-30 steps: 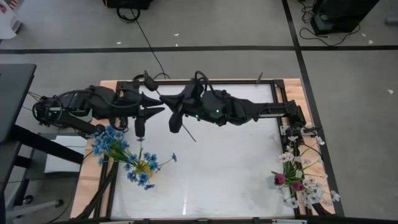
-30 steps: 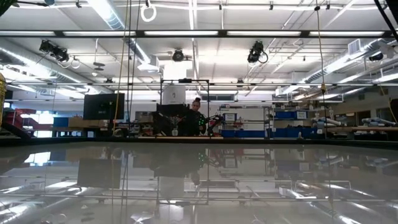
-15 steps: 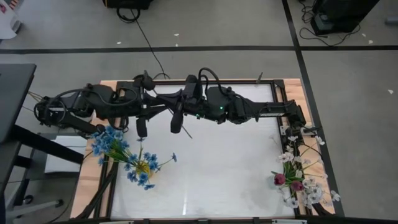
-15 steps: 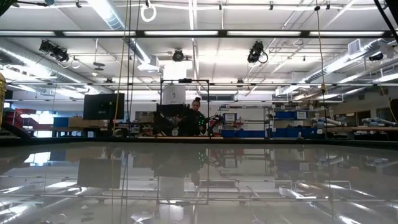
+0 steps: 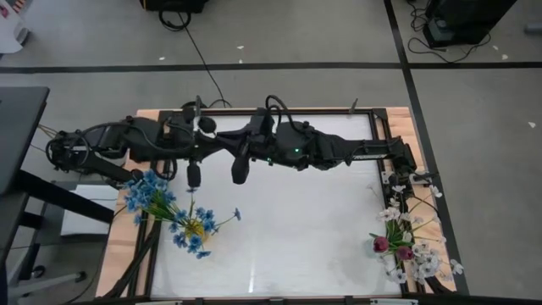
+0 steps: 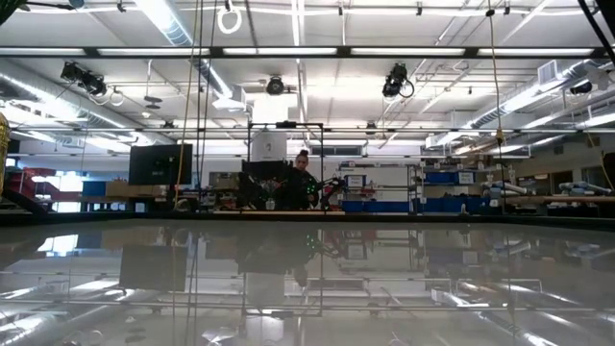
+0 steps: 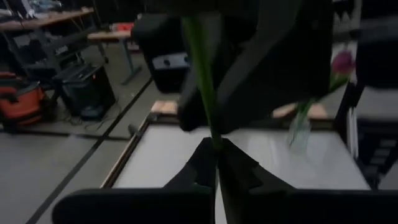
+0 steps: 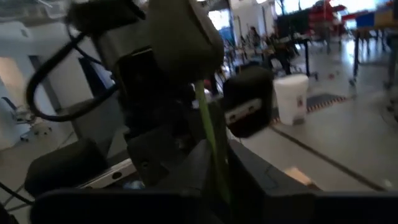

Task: Sort flowers into vase by color
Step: Put the black tulip into the yellow vase

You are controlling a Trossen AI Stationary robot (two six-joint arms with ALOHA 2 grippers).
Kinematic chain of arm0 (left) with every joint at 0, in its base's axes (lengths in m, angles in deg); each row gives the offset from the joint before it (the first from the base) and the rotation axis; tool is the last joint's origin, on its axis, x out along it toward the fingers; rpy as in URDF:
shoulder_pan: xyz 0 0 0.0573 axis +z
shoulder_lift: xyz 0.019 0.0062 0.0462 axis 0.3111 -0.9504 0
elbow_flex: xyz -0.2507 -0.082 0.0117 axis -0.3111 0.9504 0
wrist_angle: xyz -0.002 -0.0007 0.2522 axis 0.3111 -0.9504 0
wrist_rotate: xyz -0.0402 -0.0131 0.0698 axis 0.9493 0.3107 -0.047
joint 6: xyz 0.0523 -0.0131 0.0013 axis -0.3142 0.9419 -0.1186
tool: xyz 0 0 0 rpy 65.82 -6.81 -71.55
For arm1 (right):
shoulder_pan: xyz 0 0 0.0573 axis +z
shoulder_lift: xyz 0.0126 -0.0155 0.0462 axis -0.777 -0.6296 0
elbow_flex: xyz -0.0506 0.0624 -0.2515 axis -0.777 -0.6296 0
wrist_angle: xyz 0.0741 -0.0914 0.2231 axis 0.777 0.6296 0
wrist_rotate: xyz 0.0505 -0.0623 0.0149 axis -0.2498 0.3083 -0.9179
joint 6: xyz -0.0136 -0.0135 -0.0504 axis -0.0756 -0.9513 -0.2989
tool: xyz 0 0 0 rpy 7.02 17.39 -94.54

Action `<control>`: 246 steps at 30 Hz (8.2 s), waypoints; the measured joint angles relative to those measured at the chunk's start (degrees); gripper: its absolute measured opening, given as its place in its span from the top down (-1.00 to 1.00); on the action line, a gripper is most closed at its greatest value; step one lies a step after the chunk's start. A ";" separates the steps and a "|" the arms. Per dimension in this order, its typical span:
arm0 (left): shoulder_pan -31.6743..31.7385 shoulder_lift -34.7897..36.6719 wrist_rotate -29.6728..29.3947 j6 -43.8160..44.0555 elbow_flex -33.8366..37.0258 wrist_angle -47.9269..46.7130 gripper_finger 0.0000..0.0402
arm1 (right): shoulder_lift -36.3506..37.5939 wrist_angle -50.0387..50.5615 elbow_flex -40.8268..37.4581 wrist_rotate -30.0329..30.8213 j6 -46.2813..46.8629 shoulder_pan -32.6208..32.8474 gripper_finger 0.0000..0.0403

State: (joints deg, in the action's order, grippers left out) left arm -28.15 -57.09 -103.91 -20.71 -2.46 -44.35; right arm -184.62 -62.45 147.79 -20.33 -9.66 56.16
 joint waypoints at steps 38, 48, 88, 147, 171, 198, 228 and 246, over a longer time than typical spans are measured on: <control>-1.15 20.78 23.50 -5.63 12.39 -26.22 0.98 | 0.15 27.37 0.00 25.22 38.89 6.93 0.36; -3.13 21.45 41.82 -15.80 12.39 -21.77 0.98 | 0.04 28.02 0.00 27.60 41.27 8.57 0.36; -3.13 20.98 54.97 -20.47 23.74 -15.56 0.94 | 0.00 27.62 0.00 24.17 42.67 6.50 0.36; -3.02 12.62 2.38 11.27 0.17 -33.21 0.56 | -28.32 2.07 -4.81 -44.66 -5.86 -6.58 0.36; -1.39 4.04 2.38 17.67 0.17 -33.37 0.56 | -40.26 -31.58 -4.69 -39.27 -23.63 -3.90 0.11; 2.36 4.11 3.30 18.15 0.17 -32.45 0.56 | -45.20 -31.86 4.52 -37.34 -27.32 -2.57 0.30; 2.38 4.15 -1.81 18.95 -2.08 -33.32 0.56 | -36.42 -23.68 4.52 -30.62 -5.67 -6.22 0.99; 7.30 5.76 -12.43 27.11 -22.92 -48.11 0.21 | -31.83 -28.06 4.44 -25.76 12.38 -11.05 0.99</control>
State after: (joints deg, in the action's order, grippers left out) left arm -20.85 -51.32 -116.35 6.40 -25.38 -92.47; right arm -216.45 -90.51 152.22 -46.09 2.71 45.11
